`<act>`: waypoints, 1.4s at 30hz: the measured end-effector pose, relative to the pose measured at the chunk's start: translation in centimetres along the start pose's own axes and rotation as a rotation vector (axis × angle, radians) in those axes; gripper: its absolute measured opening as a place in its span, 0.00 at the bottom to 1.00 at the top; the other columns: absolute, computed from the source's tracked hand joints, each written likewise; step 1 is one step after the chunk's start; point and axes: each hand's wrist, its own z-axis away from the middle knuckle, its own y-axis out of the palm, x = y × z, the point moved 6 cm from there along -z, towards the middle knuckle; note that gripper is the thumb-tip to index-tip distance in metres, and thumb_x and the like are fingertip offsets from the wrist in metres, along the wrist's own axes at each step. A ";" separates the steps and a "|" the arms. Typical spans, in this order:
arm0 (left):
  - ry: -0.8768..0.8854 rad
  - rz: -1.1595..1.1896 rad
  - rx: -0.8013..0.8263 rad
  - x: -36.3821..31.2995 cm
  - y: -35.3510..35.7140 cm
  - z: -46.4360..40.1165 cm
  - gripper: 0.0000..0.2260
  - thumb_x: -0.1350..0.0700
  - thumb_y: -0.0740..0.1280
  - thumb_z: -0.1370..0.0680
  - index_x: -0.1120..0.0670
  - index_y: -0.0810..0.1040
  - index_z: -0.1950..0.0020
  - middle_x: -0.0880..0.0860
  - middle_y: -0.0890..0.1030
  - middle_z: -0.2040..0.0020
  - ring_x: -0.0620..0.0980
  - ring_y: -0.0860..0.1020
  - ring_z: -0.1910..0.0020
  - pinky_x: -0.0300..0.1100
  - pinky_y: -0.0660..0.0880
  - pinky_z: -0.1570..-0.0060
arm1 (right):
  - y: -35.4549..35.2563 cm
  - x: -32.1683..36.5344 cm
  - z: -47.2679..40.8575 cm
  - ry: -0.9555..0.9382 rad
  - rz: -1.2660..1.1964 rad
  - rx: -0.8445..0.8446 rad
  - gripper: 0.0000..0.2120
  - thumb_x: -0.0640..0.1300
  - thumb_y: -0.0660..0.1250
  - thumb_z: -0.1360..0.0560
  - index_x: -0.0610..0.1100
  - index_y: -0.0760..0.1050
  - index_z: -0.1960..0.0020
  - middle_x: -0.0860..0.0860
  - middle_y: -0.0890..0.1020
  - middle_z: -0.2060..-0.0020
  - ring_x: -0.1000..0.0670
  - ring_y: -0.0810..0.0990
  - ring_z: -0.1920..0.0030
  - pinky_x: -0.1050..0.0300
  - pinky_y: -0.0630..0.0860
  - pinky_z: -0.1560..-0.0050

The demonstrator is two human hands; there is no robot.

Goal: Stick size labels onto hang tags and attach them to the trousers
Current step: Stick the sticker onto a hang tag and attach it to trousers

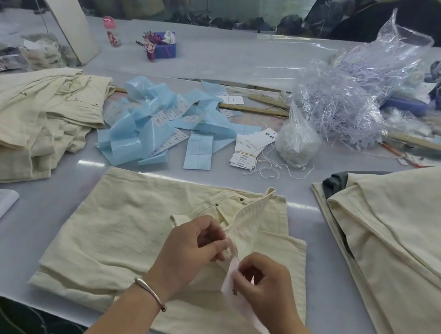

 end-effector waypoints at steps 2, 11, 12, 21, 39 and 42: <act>0.001 0.043 0.003 -0.3 0.1 0.1 0.07 0.67 0.72 0.26 0.57 0.78 0.54 0.55 0.84 0.64 0.53 0.84 0.65 0.36 0.77 0.63 | -1.0 -0.2 -0.5 0.114 -0.239 -0.025 0.08 0.36 0.73 0.35 0.43 0.77 0.69 0.47 0.80 0.73 0.55 0.74 0.72 0.60 0.71 0.69; 0.132 -0.172 0.062 -2.5 1.3 0.0 0.08 0.64 0.71 0.26 0.51 0.83 0.59 0.47 0.83 0.65 0.45 0.82 0.67 0.33 0.75 0.62 | -3.1 0.9 -2.3 0.227 -0.669 0.019 0.03 0.25 0.71 0.33 0.30 0.80 0.61 0.39 0.80 0.71 0.47 0.78 0.70 0.59 0.76 0.67; 0.166 -0.220 0.038 -2.8 1.2 -0.1 0.08 0.63 0.72 0.26 0.50 0.82 0.59 0.46 0.81 0.65 0.44 0.80 0.67 0.33 0.74 0.62 | -3.1 1.1 -2.4 0.220 -0.676 0.036 0.03 0.25 0.72 0.33 0.30 0.80 0.60 0.38 0.81 0.70 0.47 0.78 0.70 0.59 0.76 0.66; 0.210 -0.282 0.078 -3.2 1.4 -0.8 0.07 0.60 0.72 0.25 0.49 0.81 0.60 0.42 0.78 0.68 0.41 0.75 0.68 0.33 0.70 0.64 | -2.4 1.9 -2.9 0.217 -0.814 0.091 0.08 0.38 0.74 0.37 0.37 0.82 0.59 0.39 0.82 0.65 0.47 0.79 0.66 0.60 0.76 0.63; 0.218 -0.279 0.138 -3.9 1.4 -1.0 0.06 0.59 0.70 0.27 0.51 0.80 0.63 0.39 0.75 0.72 0.38 0.71 0.71 0.29 0.66 0.68 | -1.6 1.7 -3.2 0.271 -0.802 0.144 0.08 0.38 0.73 0.36 0.36 0.82 0.58 0.40 0.81 0.66 0.47 0.79 0.66 0.59 0.76 0.62; 0.224 -0.307 0.139 -4.0 1.4 -1.2 0.06 0.60 0.71 0.26 0.53 0.80 0.62 0.40 0.76 0.71 0.38 0.71 0.71 0.29 0.67 0.68 | -1.7 1.5 -3.3 0.290 -0.814 0.128 0.08 0.37 0.73 0.36 0.35 0.81 0.58 0.40 0.81 0.66 0.47 0.79 0.66 0.59 0.76 0.63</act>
